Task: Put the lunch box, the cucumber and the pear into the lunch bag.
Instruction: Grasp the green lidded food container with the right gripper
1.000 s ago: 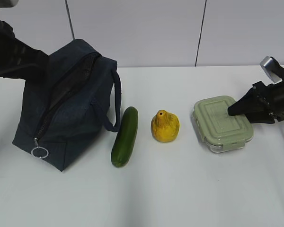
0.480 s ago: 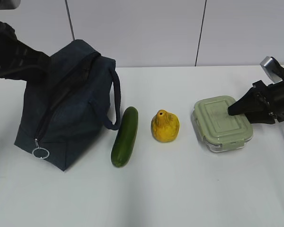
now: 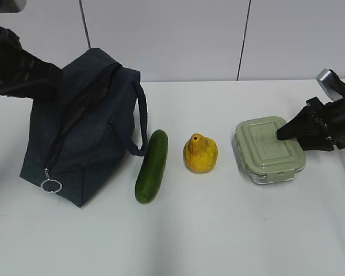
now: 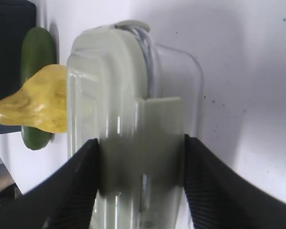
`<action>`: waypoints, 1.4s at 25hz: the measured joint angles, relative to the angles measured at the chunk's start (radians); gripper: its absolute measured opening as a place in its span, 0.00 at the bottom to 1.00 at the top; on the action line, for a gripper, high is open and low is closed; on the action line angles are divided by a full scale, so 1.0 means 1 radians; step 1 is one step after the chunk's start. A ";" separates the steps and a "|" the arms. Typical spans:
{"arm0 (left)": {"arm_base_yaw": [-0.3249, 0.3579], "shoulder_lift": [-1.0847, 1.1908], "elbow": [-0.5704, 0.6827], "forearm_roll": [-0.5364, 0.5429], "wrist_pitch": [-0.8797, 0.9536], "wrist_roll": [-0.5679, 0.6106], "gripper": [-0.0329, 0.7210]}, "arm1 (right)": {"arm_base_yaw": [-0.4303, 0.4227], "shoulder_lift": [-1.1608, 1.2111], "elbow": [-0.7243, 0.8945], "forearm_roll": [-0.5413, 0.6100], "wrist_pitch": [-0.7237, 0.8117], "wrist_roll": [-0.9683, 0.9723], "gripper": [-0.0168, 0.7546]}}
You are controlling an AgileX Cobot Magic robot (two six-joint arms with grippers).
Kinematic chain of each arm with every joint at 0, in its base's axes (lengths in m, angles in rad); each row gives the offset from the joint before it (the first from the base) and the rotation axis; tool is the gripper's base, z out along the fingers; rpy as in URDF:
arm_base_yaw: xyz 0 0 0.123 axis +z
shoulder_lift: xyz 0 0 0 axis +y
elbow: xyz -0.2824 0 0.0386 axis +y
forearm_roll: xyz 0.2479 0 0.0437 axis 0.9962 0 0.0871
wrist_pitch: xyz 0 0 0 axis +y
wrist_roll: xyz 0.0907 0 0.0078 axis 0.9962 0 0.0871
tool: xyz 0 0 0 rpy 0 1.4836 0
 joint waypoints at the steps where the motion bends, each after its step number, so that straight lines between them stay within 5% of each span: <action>1: 0.000 0.000 0.000 0.000 -0.001 0.000 0.05 | 0.002 0.000 0.000 0.000 0.000 0.005 0.57; 35: 0.000 0.000 0.000 -0.001 -0.002 0.000 0.05 | 0.045 -0.038 0.000 -0.011 0.004 0.027 0.56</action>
